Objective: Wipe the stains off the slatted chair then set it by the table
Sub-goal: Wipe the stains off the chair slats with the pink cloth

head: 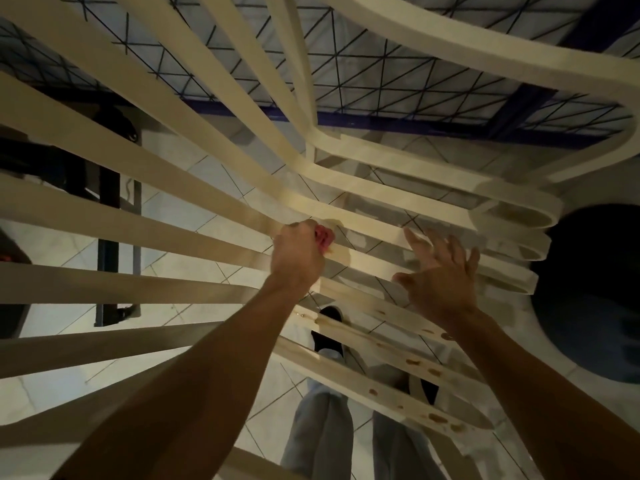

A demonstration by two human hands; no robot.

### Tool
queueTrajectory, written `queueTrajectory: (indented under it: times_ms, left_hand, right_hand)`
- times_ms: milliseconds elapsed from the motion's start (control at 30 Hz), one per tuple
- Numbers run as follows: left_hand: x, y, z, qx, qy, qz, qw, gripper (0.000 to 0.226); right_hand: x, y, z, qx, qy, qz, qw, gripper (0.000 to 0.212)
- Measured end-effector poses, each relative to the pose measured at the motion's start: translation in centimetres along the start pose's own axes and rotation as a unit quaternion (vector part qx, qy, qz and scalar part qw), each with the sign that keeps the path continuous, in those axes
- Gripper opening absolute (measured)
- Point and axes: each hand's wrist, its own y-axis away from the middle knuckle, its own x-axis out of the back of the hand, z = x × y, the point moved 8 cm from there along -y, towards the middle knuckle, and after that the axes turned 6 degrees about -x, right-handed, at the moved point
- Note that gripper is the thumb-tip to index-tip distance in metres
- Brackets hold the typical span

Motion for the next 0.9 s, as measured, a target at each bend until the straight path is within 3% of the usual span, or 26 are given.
queueTrajectory:
  times_ms: [233,333,567,767,900]
  left_hand:
    - [-3.2,1.5,5.2,-0.13,0.003,-0.044,0.99,0.049]
    - [-2.0,0.4,4.0,-0.144,-0.027,-0.044,0.988,0.038]
    - [2.3,-2.7,-1.5,-0.091,-0.141,0.0,0.986,0.016]
    - [-0.2,-0.6,-0.2,-0.051,-0.015,0.009,0.999,0.035]
    - [-3.0,1.5,4.6,-0.096,0.068,-0.032,0.993,0.033]
  right_hand:
    - [0.8,-0.3,0.8,0.019,-0.038,-0.007,0.999,0.084]
    - [1.0,-0.1,1.7,0.011,-0.044,-0.01,0.999,0.083]
    - [1.0,0.4,3.3,-0.027,-0.03,-0.029,0.999,0.081]
    - [0.2,0.8,5.0,-0.033,-0.011,-0.039,0.999,0.089]
    - [0.1,0.6,5.2,-0.021,-0.019,-0.041,0.999,0.09]
